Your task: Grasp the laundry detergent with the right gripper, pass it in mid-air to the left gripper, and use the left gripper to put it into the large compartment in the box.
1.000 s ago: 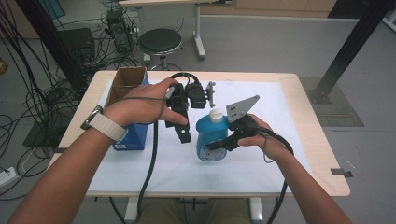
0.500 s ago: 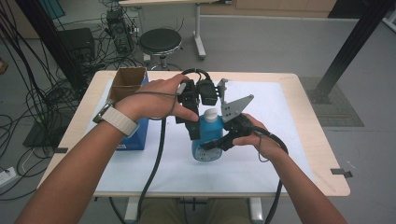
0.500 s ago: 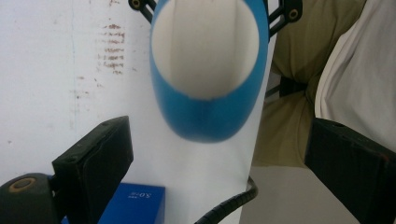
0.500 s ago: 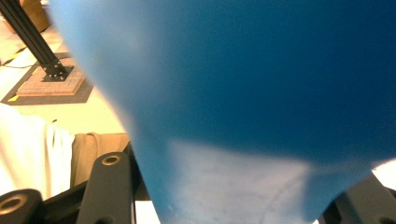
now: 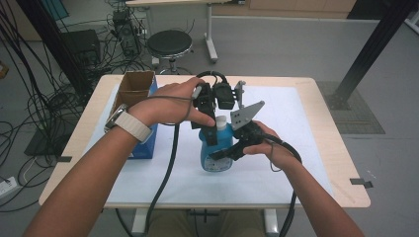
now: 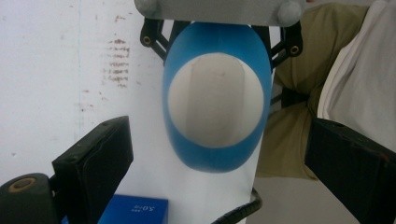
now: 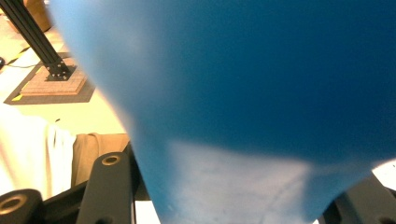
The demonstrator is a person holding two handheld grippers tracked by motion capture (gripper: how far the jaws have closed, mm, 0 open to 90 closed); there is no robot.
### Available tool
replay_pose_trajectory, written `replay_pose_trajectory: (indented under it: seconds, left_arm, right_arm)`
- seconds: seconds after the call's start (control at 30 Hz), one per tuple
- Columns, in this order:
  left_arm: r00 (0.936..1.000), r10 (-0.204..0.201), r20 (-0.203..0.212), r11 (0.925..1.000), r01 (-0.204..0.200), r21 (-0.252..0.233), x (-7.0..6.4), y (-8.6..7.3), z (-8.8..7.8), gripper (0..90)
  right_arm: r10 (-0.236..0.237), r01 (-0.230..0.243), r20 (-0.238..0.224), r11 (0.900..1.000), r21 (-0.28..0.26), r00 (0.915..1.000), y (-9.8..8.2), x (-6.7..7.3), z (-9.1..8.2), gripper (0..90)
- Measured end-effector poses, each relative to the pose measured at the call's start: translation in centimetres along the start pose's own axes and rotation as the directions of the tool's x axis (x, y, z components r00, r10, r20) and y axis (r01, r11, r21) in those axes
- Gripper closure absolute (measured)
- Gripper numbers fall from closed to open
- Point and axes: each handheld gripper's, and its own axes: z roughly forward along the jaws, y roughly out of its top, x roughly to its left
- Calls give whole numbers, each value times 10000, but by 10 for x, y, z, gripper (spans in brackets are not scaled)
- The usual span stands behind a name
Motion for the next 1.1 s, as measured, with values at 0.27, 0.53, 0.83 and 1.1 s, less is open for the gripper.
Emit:
replay_pose_trajectory:
  seconds: [0.27, 0.53, 0.83, 1.1]
  left_arm:
    - [10000, -52, -13, 9999, 52, -134, 1, 1, 3, 84]
    - [10000, -39, 36, 9998, 40, -190, 2, 4, 4, 84]
    - [10000, -41, 24, 9997, 41, -243, 3, 4, 5, 84]
    - [10000, -74, 58, 9996, 76, -285, 3, 3, 6, 85]
  right_arm:
    - [-29, 29, -19, 10000, -11, 10000, 1, -1, 0, 436]
    - [-22, 22, -37, 10000, -16, 10000, 2, -1, 0, 436]
    - [77, -77, -41, 10000, -1, 10000, 2, -1, 0, 436]
    - [123, -123, -68, 9999, -1, 9999, 2, -2, 0, 435]
